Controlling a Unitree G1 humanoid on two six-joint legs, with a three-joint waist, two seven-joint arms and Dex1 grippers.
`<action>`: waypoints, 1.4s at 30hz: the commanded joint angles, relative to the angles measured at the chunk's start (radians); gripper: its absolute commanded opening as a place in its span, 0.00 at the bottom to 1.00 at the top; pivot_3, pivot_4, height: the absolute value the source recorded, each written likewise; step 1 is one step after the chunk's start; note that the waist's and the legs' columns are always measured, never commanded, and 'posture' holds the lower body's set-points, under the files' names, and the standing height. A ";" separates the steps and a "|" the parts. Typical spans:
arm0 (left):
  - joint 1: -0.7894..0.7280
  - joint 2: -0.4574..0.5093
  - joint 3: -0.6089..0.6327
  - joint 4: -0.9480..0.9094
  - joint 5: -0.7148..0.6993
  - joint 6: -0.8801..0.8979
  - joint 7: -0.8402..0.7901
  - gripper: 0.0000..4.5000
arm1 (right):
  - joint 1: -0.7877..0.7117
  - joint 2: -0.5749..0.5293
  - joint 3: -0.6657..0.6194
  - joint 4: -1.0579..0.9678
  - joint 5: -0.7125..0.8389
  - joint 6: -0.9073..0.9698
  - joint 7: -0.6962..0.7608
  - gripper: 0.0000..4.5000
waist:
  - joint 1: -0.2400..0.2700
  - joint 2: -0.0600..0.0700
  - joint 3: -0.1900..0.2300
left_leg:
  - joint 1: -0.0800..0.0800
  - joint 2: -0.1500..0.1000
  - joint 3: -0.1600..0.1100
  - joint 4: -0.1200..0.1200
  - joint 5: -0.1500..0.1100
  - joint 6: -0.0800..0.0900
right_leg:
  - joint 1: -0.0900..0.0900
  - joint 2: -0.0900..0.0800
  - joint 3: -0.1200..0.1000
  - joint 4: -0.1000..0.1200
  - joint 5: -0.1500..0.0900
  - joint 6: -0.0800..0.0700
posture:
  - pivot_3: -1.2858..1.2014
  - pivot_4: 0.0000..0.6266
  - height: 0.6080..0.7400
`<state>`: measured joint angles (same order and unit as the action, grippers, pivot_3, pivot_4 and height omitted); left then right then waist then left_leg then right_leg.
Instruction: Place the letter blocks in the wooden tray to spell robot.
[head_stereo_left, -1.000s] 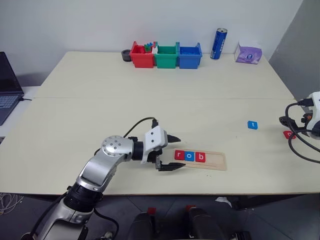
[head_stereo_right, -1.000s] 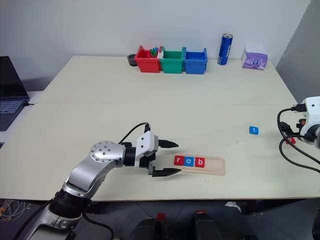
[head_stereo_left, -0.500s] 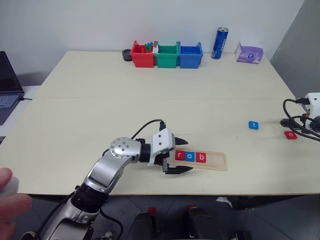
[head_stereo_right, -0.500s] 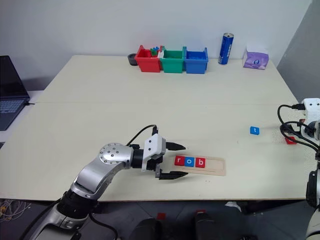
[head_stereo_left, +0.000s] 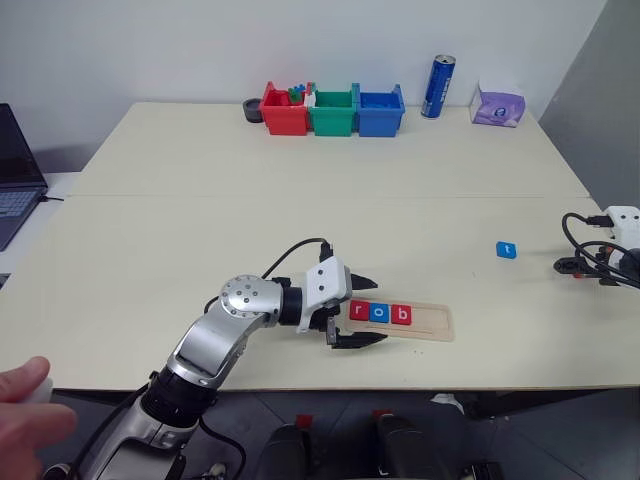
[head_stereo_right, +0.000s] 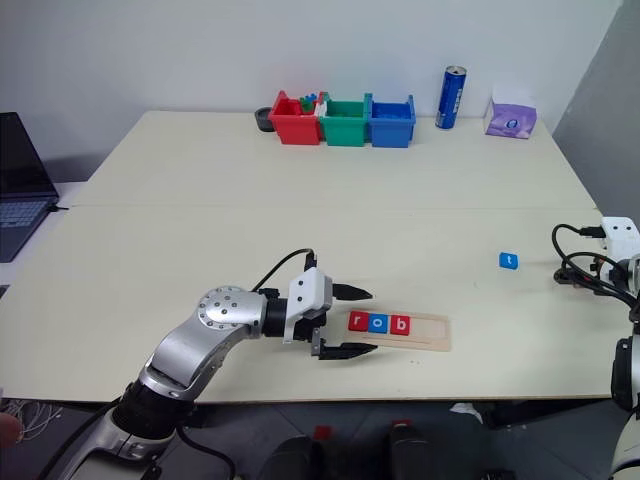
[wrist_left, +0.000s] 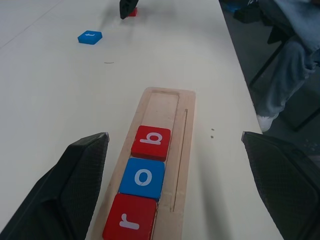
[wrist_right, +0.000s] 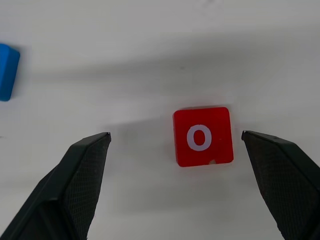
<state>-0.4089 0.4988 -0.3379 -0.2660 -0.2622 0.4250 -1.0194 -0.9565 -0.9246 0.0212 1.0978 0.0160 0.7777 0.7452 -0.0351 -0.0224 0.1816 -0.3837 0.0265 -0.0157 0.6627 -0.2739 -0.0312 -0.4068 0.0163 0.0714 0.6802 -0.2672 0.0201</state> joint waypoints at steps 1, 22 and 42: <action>-0.011 -0.006 0.003 -0.034 -0.005 -0.006 0.006 1.00 | 0.006 -0.003 -0.001 0.009 -0.019 -0.003 0.006 0.78 | 0.000 0.000 0.000 | 0.000 0.000 0.000 0.000 0.000 0.000 | 0.000 0.000 0.000 0.000 0.000 0.000 | 0.52 0.24 1.00; 0.029 0.045 0.033 -0.049 -0.012 -0.006 0.001 1.00 | 0.378 -0.009 -0.250 -0.873 0.184 0.445 -0.013 0.32 | 0.004 0.002 -0.001 | -0.002 0.001 -0.006 0.000 0.000 0.000 | 0.000 0.000 0.000 0.001 0.000 0.000 | 0.52 0.24 1.00; 0.008 0.065 0.048 -0.009 -0.015 -0.031 -0.026 1.00 | 0.874 0.632 -0.387 -1.951 0.161 0.837 -0.460 0.32 | 0.002 0.003 -0.002 | -0.002 0.000 -0.008 0.001 0.000 0.000 | 0.000 0.000 -0.004 0.001 -0.003 0.006 | 0.52 0.24 1.00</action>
<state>-0.3850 0.5641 -0.3074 -0.2640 -0.2679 0.4093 -1.0397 -0.0714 -0.3015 -0.3685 -0.8213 0.1793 1.6068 0.3034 -0.0326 -0.0195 0.1799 -0.3852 0.0269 -0.0235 0.6636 -0.2738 -0.0315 -0.4064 0.0162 0.0673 0.6805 -0.2702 0.0261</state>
